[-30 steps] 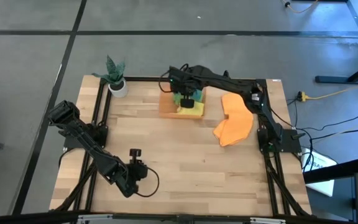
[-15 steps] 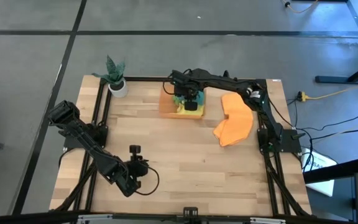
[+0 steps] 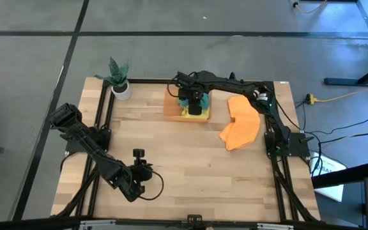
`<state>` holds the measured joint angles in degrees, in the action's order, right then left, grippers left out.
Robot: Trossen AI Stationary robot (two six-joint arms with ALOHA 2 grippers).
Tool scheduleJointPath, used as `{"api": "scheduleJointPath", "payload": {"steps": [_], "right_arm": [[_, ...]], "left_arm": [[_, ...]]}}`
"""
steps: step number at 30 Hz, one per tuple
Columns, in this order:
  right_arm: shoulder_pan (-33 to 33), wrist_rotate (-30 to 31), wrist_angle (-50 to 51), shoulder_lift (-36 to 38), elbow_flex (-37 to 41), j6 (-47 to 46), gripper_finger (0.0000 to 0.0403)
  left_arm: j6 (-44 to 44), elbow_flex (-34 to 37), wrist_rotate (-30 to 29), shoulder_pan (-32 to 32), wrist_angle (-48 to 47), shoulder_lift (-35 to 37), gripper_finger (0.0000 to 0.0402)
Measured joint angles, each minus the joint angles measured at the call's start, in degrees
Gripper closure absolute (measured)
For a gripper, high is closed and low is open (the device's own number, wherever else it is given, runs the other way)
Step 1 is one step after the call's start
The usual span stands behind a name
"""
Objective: Roll microfiber towels into tight, uniform cylinder then place into a basket
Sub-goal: Put the rolled blue microfiber cloth into the orange bin, then roll the orange microfiber cloth
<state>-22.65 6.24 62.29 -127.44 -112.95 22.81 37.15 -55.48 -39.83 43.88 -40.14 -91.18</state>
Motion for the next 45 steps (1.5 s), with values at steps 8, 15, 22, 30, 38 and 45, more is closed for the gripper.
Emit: {"api": "scheduleJointPath", "payload": {"steps": [8, 15, 22, 30, 38, 45], "right_arm": [[0.00, 0.09, 0.05, 0.00, -0.02, -0.01, 0.0235], [0.00, 0.11, 1.02, 0.00, -0.04, -1.51, 0.0202], [0.00, 0.15, 4.83, 3.63, -0.04, -2.69, 0.0204], [0.00, 0.63, 6.11, 12.15, -0.13, -5.73, 0.0205], [2.88, -2.70, 9.60, 23.84, 1.64, -13.07, 0.0206], [10.81, -2.83, -1.83, 36.74, 19.88, -18.97, 0.0206]], "left_arm": [[0.08, 0.00, 0.02, 0.02, 0.02, 0.02, 0.0315], [0.28, 0.00, 0.02, 0.00, 0.02, 0.02, 0.0315], [0.31, 0.00, 0.04, 0.00, 0.00, 0.00, 0.0315], [0.80, 0.00, 0.07, 0.00, -0.12, 0.00, 0.0315], [2.99, 0.00, -1.55, -1.83, -0.29, 1.35, 0.0315], [2.96, 0.00, -7.80, -2.34, -0.14, 8.04, 0.0315]]}}
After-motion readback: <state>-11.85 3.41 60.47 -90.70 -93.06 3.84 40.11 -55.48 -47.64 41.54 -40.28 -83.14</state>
